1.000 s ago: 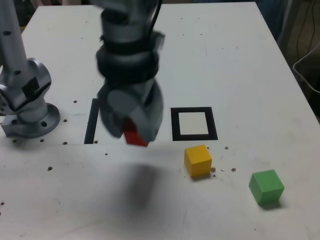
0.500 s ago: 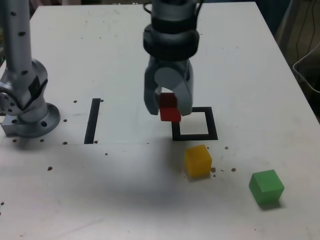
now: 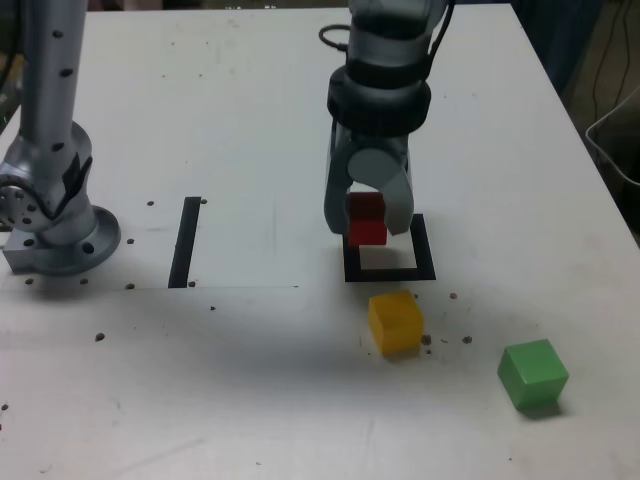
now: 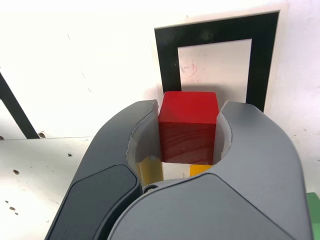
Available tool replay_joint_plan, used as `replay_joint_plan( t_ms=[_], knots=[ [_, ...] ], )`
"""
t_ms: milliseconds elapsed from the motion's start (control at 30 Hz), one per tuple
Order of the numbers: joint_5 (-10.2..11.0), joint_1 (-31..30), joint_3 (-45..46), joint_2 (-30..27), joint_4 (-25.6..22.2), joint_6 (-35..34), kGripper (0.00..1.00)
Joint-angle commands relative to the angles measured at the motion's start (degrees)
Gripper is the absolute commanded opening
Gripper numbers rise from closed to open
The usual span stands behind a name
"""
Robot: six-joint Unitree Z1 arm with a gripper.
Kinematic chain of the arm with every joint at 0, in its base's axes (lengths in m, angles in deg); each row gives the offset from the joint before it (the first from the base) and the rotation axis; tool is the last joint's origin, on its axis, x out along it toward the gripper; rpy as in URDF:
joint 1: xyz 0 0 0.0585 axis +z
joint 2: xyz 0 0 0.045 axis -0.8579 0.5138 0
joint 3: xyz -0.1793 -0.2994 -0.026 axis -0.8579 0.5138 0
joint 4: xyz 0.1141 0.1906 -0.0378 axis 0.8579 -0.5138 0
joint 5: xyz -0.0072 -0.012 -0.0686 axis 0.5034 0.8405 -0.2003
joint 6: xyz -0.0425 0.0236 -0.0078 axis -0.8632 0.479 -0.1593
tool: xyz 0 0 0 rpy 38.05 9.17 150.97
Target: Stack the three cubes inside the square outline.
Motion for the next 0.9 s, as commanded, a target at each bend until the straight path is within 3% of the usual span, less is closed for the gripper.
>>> replay_joint_plan(
  t_ms=[0,667,867],
  knots=[
    [-0.4,0.1,0.2,0.5,0.8,0.0,0.09],
    [-0.2,2.4,-0.4,3.0,2.4,0.6,0.09],
    [-1.0,2.4,-0.3,3.2,2.2,1.1,0.15]
  ],
)
